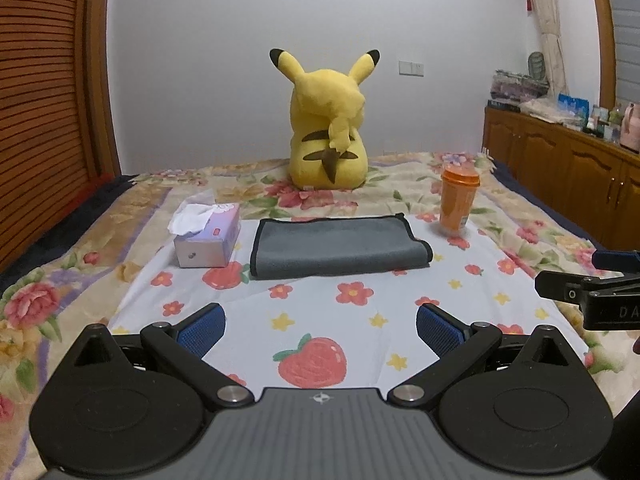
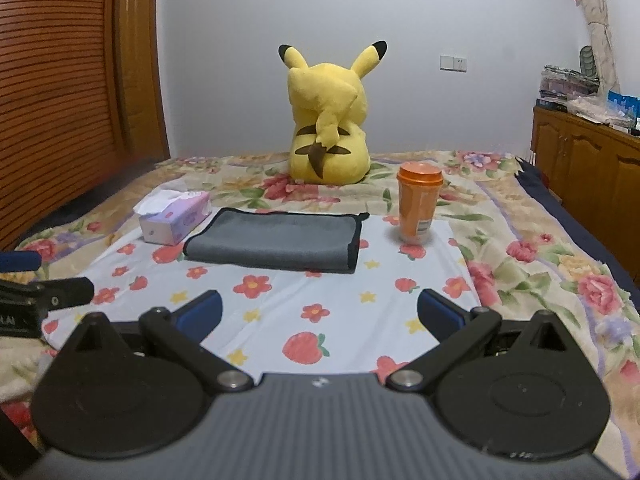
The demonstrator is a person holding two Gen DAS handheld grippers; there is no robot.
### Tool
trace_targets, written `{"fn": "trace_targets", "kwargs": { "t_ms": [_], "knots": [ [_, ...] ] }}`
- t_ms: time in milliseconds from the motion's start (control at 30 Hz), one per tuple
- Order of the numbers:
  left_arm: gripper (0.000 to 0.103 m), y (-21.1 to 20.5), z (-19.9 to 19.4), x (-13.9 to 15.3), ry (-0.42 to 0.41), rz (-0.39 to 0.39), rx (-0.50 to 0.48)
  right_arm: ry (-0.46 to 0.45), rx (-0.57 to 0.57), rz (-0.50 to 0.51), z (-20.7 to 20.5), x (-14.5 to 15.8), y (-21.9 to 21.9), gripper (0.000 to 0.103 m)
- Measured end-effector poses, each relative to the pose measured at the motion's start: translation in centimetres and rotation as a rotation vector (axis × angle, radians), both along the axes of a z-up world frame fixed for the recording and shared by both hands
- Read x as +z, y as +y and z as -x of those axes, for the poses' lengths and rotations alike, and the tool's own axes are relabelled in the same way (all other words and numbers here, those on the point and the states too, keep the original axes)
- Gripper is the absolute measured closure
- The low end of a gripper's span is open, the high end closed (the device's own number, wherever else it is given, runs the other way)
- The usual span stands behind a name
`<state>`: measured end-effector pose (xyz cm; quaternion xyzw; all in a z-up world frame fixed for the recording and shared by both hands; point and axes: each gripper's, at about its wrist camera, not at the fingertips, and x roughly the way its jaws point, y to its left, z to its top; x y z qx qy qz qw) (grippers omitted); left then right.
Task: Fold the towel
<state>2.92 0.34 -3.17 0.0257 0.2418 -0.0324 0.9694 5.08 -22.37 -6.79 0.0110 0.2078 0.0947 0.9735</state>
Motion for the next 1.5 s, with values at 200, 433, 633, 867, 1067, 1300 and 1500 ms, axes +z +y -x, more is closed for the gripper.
{"fn": "trace_targets", "kwargs": {
  "t_ms": [200, 433, 633, 867, 1067, 1300, 1500],
  "knots": [
    [0.0, 0.1, 0.4, 0.3, -0.03, 0.001, 0.009, -0.024, -0.006, -0.018, 0.3, 0.2, -0.4, 0.0],
    [0.0, 0.0, 1.0, 0.6, -0.067, -0.009, 0.007, -0.05, -0.016, -0.027, 0.6, 0.4, -0.6, 0.0],
    [0.0, -0.2, 1.5, 0.9, -0.102, -0.022, 0.0, -0.068, -0.022, -0.029, 0.9, 0.5, -0.7, 0.0],
    [0.0, -0.3, 1.9, 1.1, -0.135, -0.027, -0.007, -0.106, -0.038, -0.033, 1.4, 0.7, -0.9, 0.0],
    [0.0, -0.3, 2.2, 1.3, -0.16, -0.028, 0.0, -0.137, -0.056, -0.04, 1.7, 1.0, -1.3, 0.0],
    [0.0, -0.2, 2.7, 1.6, -0.188, -0.024, 0.002, -0.162, -0.071, -0.041, 2.0, 1.1, -1.3, 0.0],
    [0.0, -0.1, 2.9, 1.7, -0.195, -0.022, 0.006, -0.168, -0.074, -0.039, 2.1, 1.1, -1.4, 0.0]
  ]
}}
